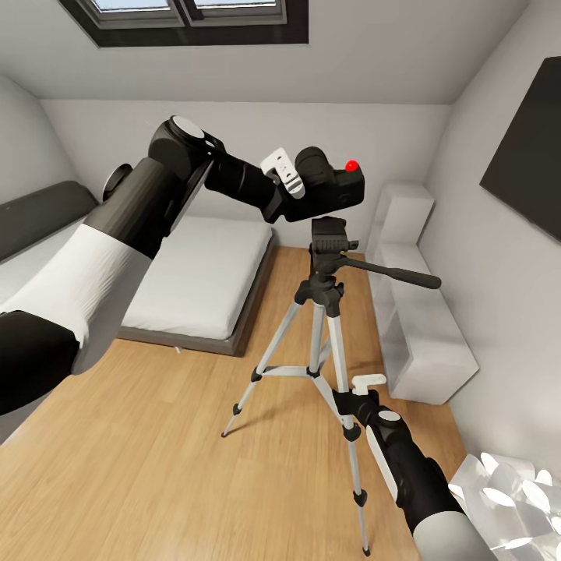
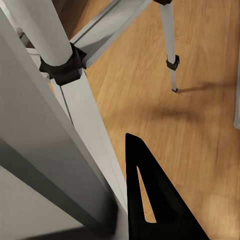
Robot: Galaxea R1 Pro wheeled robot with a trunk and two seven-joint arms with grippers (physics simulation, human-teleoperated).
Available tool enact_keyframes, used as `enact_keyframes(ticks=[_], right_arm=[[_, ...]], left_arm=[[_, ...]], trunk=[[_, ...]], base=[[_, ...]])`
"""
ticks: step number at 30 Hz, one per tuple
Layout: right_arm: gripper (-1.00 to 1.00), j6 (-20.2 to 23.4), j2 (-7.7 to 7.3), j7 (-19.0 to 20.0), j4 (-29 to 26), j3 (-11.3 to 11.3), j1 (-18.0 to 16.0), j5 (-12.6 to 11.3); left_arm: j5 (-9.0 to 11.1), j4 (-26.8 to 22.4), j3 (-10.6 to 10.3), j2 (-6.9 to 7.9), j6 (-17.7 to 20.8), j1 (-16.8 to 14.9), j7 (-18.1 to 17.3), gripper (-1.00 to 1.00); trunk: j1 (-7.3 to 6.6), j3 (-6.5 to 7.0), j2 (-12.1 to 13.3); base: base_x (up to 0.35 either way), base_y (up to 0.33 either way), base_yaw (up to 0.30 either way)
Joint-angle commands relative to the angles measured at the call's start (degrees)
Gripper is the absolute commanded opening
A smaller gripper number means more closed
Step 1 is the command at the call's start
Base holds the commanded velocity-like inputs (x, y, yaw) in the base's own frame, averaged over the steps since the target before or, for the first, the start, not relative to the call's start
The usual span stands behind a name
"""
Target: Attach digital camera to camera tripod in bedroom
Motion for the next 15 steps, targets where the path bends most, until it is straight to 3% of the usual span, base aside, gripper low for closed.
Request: enact_keyframes(ticks=[1, 15], right_arm=[[-1.00, 0.3, 0.02, 0.3, -0.1, -0.1, 0.0, 0.8], [-1.00, 0.3, 0.02, 0.3, -0.1, -0.1, 0.0, 0.8]], left_arm=[[-0.4, 0.0, 0.1, -0.03, 0.3, -0.1, -0.4, -1.00], [-0.4, 0.0, 0.0, -0.04, 0.4, -0.1, -0.4, -1.00]], trunk=[[0.04, -0.11, -0.1], [0.04, -0.11, -0.1]], base=[[0.000, 0.000, 0.000], [0.000, 0.000, 0.000]])
